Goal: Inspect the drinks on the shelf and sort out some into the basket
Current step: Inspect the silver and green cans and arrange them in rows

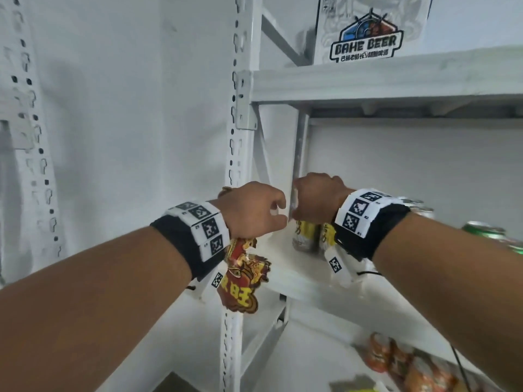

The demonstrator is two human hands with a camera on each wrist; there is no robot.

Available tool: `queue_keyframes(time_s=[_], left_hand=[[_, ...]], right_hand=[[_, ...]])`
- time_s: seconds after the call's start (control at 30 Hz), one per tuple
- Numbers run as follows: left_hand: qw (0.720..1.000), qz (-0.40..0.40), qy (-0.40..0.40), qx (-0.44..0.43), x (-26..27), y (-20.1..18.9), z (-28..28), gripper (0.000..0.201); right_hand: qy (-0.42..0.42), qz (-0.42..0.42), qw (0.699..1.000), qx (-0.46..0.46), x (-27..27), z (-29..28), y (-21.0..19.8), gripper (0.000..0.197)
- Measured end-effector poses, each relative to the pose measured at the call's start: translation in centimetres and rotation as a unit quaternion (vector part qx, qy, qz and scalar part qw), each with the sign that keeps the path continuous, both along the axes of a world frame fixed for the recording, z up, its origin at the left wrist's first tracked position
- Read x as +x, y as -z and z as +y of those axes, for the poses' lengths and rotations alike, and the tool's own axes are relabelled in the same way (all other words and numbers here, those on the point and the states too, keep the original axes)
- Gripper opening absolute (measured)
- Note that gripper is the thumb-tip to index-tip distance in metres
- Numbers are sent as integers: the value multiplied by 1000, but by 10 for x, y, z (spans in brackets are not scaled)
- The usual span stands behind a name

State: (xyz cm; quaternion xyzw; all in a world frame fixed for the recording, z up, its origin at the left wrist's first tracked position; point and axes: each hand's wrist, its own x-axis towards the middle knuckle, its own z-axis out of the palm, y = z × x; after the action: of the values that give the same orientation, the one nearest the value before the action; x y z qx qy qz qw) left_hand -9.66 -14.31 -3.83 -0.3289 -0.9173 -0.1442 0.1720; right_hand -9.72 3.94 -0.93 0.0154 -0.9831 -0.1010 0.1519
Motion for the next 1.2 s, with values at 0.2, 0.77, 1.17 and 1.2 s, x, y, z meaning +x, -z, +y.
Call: queue_keyframes(time_s=[0.2, 0.77, 1.17, 1.2], left_hand=[[997, 12, 71, 14, -2, 4, -12, 32], [996, -32, 78, 14, -23, 20, -2, 44], [925, -208, 273, 163, 10, 34, 129, 38], [919, -217, 284, 170, 16, 36, 141, 37]], right_hand=[[24, 36, 998, -51, 6, -9, 5, 49], [-23, 96, 994, -37, 38, -16, 12, 52], [14, 144, 950, -275, 140, 62, 5, 33], [21, 150, 945, -291, 146, 74, 7, 38]])
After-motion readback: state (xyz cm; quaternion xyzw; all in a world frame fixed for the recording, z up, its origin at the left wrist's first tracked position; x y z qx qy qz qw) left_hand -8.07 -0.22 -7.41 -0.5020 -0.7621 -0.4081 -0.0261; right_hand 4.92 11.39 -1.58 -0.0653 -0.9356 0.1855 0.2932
